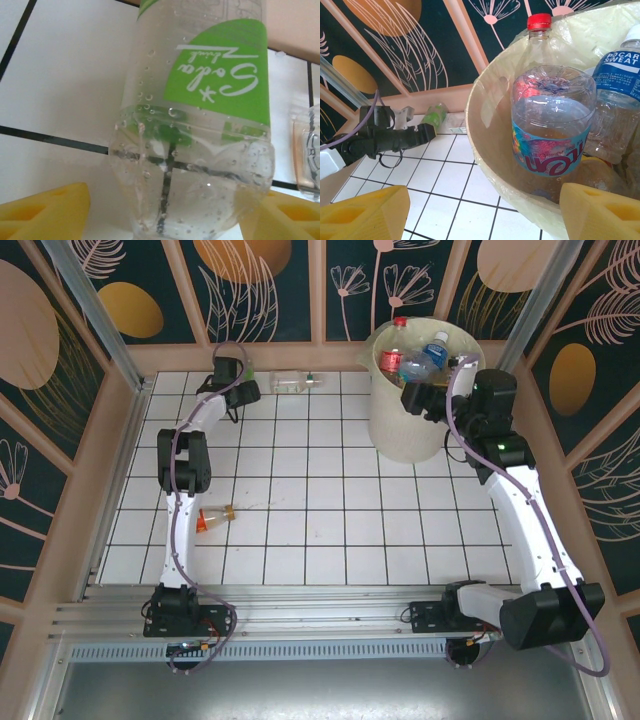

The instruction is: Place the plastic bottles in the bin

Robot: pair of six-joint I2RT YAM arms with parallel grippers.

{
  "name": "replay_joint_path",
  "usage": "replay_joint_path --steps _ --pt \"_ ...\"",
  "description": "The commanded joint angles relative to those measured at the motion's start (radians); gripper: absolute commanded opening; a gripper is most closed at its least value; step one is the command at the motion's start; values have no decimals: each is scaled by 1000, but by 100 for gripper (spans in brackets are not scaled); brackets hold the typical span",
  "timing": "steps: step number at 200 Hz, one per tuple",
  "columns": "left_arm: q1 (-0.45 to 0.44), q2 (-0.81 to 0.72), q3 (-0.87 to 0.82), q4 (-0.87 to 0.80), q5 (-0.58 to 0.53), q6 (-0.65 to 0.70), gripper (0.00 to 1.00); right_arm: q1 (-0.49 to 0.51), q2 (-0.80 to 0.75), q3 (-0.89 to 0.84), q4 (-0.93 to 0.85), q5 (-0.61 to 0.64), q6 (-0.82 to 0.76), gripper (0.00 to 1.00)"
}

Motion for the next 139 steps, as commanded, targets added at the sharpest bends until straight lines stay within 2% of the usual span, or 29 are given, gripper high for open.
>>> replay_joint_path --steps 1,40,64,70,113,139 --pt "7 17 13 28 46 -13 70 9 -25 -2 2 -13 18 79" --pt "7 1 -14 46 74 -16 54 13 -24 -7 3 -9 21 79" --pt "6 -13 -33 56 84 -21 51 14 -22 -8 4 -9 21 79" --pt "7 -17 -38 59 83 -20 47 15 -22 -8 4 -8 21 79" --pt "7 -64 -108 73 105 -39 45 16 -21 -14 6 -7 23 79" --pt "6 -173 -281 121 92 -76 45 18 -22 -23 10 -6 24 79"
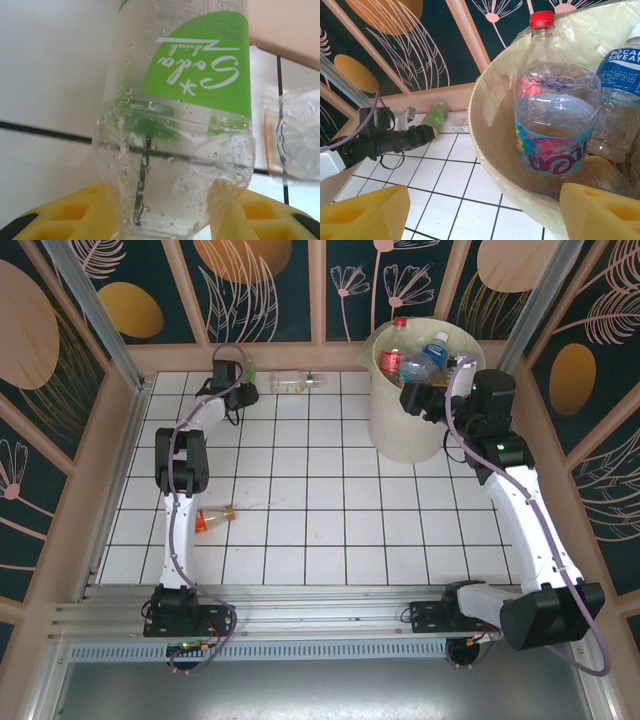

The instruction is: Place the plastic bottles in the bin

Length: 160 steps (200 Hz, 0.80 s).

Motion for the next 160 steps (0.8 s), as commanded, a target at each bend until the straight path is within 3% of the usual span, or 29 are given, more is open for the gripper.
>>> replay_joint_path --steps 1,50,88,131,160 --pt "5 -114 -146 22 12 -45 45 10 -22 -20 11 -6 19 79" --pt "-7 -390 -566 178 31 -119 45 25 -1 -67 57 -90 52 79" --pt "-57 -592 -827 302 87 -143 45 127 50 -114 136 -115 141 80" --pt "-134 -782 -971 374 136 -172 47 222 132 -201 364 -201 359 81" --pt "-170 -883 -1039 412 174 -210 47 283 217 -202 474 -165 460 87"
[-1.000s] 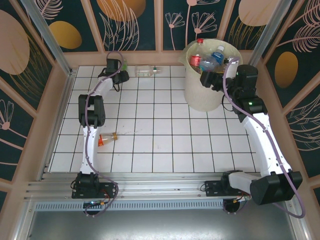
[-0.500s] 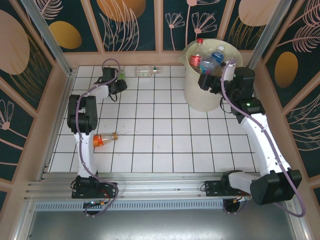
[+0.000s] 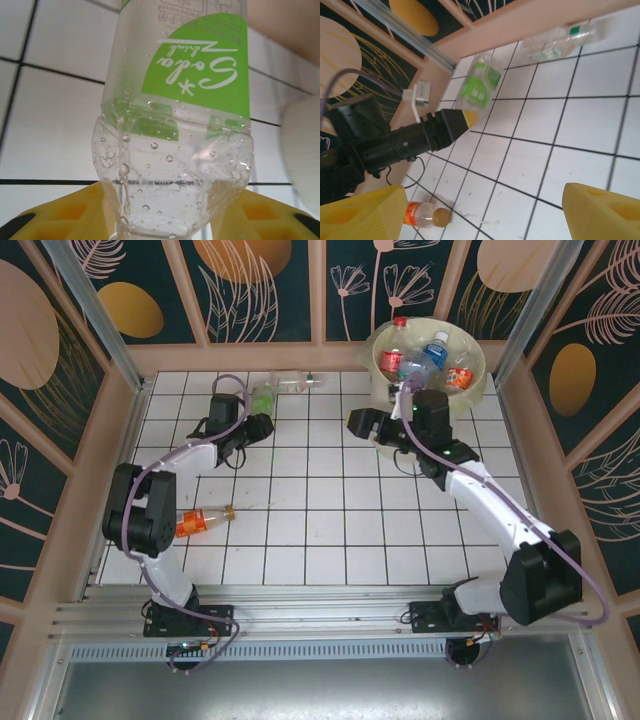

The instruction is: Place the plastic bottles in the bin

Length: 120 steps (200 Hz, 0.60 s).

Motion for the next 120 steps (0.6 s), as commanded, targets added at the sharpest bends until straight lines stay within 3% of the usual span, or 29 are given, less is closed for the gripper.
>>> replay_joint_path --steps 1,31,58,77,120 --pt "-18 -92 -49 88 52 -47 47 38 56 -6 187 -17 143 87" --pt "-57 -169 -135 146 74 -95 47 53 164 35 329 -67 249 91" --pt "-100 -225 -204 198 109 -128 47 57 285 130 369 -115 282 92" --pt "-129 -254 -224 205 119 -134 47 62 368 196 414 -175 300 99" --pt "-176 -306 -240 216 125 -159 48 83 506 303 433 -217 329 99"
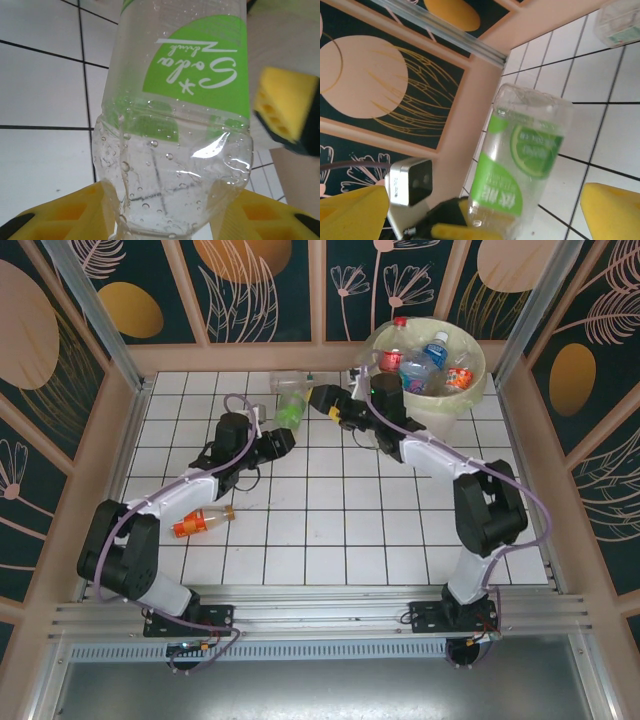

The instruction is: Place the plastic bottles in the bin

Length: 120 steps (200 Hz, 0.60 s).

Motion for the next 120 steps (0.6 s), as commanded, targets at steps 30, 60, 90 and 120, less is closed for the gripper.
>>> replay_joint_path --steps 30,60,90,120 --pt "-49 -50 2 61 13 -32 47 34 116 118 53 -75 38 99" --pt "-85 -37 12 57 6 -35 48 43 145 150 35 -83 24 97" --pt "-102 -28 17 59 -3 -37 48 44 151 148 38 -84 28 73" --pt "-109 -24 20 59 -8 -37 48 44 147 141 32 -75 24 51"
